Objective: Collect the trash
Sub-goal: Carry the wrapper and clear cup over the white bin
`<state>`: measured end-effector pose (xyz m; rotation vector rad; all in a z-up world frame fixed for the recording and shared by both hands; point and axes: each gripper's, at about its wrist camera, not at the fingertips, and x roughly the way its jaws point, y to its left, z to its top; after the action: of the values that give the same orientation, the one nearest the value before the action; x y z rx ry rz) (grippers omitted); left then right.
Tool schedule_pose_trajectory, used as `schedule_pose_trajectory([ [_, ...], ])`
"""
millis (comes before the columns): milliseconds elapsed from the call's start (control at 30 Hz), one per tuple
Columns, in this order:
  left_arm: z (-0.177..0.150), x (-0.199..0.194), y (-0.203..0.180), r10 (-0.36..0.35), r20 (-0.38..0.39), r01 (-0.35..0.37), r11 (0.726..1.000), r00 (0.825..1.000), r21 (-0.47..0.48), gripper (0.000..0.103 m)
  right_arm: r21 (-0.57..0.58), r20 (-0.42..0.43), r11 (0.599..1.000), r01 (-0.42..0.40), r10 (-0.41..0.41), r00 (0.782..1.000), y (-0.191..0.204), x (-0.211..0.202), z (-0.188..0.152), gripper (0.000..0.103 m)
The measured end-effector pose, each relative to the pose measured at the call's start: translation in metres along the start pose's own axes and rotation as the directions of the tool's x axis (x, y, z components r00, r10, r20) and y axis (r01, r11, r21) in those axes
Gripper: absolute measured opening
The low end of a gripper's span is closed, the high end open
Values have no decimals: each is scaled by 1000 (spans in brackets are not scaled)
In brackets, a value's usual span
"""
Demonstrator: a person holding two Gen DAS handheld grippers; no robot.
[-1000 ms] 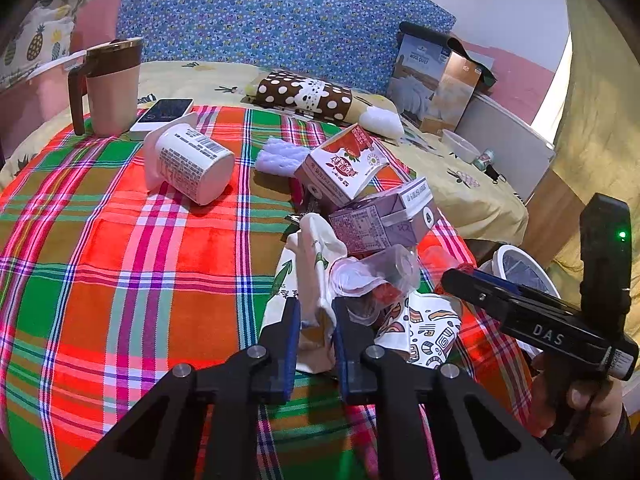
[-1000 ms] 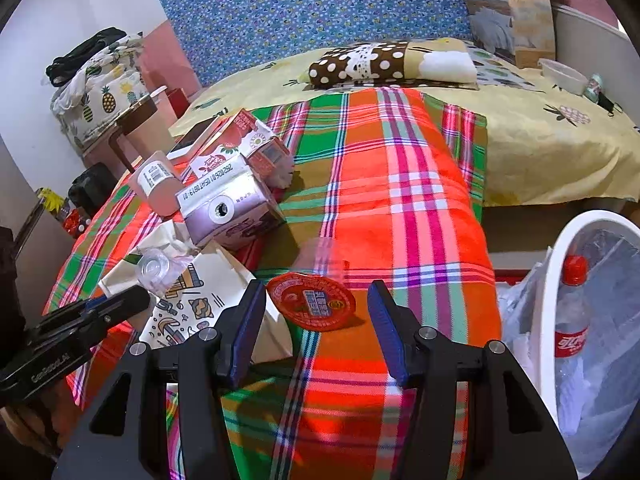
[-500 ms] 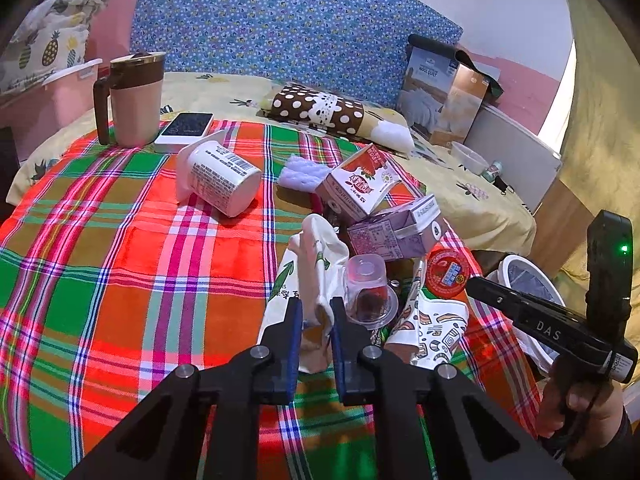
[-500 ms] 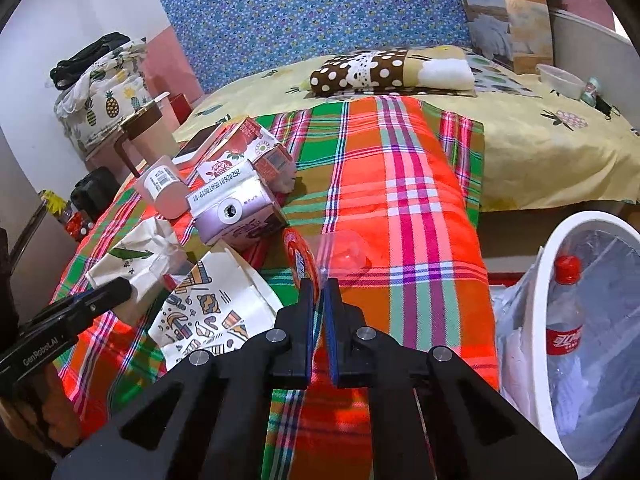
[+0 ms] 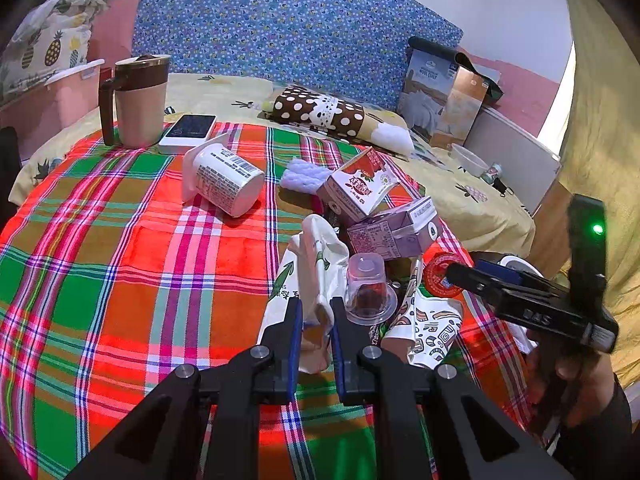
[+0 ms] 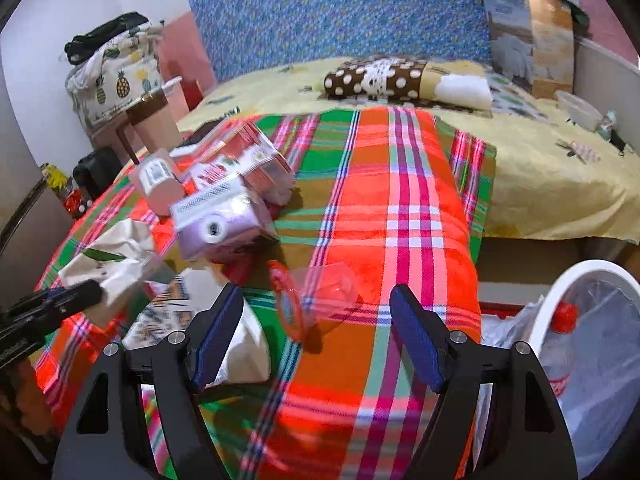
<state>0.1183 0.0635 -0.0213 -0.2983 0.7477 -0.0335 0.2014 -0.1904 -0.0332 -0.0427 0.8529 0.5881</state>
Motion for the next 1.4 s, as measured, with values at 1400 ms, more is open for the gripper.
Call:
schedule_pose_trajectory([
  [1400, -24, -53, -85, -132, 24, 129, 985, 991, 116, 14, 84, 132, 996, 23, -34, 991, 0, -94, -50, 45],
])
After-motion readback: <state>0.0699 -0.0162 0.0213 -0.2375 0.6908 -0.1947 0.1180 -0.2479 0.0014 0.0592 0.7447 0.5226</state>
